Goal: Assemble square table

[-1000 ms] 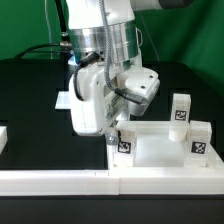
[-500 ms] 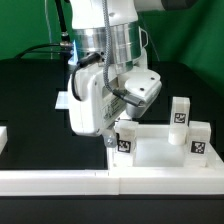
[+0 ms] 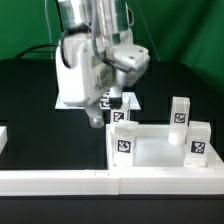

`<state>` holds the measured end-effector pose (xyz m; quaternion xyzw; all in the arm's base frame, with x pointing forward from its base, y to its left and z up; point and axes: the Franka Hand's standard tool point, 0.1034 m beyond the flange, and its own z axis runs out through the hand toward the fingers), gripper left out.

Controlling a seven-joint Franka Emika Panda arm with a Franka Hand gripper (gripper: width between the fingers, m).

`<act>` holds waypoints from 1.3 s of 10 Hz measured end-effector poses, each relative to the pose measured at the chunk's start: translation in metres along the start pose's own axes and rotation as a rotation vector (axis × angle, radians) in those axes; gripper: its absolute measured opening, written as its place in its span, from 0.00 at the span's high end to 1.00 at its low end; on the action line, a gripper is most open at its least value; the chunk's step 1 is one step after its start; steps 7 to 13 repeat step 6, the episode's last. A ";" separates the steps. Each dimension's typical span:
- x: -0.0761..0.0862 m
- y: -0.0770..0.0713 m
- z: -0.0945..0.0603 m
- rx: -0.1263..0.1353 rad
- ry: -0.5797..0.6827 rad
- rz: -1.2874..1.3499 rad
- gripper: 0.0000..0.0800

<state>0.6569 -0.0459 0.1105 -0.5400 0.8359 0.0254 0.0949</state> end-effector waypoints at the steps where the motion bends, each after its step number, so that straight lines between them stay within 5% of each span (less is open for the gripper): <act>1: 0.001 0.002 0.002 -0.003 0.002 0.000 0.19; 13: 0.001 0.003 0.004 -0.006 0.003 -0.001 0.19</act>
Offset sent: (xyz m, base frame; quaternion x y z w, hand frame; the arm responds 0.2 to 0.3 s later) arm 0.0000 0.0000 0.0000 0.0000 0.0000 0.0000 1.0000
